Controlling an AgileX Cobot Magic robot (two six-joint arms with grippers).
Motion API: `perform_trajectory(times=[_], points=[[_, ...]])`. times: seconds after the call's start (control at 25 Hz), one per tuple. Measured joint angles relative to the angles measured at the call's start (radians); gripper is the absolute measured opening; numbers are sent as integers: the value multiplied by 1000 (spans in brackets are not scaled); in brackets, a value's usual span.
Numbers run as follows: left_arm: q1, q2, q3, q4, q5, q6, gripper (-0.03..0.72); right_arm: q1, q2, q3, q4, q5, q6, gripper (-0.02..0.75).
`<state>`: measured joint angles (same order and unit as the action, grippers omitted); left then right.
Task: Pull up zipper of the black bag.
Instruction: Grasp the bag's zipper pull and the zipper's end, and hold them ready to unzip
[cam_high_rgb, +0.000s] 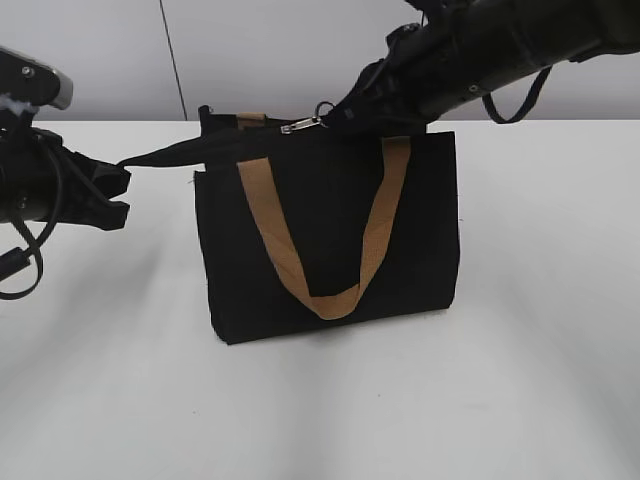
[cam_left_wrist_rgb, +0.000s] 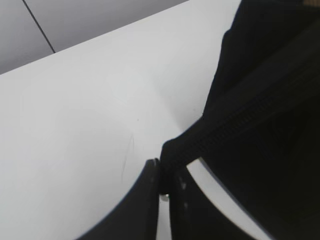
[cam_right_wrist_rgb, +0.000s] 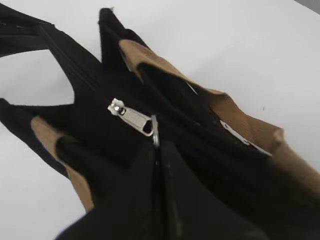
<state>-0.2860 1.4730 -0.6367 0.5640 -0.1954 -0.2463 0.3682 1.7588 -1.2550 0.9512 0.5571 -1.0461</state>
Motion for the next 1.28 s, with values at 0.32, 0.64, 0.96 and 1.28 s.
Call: perform_trajectory(times=[0.32,0.64,0.96,1.28], points=[[0,0,0,-2,2,0,14,-151,0,0,-3,120,6,-1],[-2,0,0,-2,-8,0,14,-271,0,0,-62,193,80,-1],[-3,0,0,-16,-46,-75,28,-211,0,0,-86,197,84,35],[-132,-3,-2,-194,34,-143,468,-158,-52,0,-125,200,104,349]])
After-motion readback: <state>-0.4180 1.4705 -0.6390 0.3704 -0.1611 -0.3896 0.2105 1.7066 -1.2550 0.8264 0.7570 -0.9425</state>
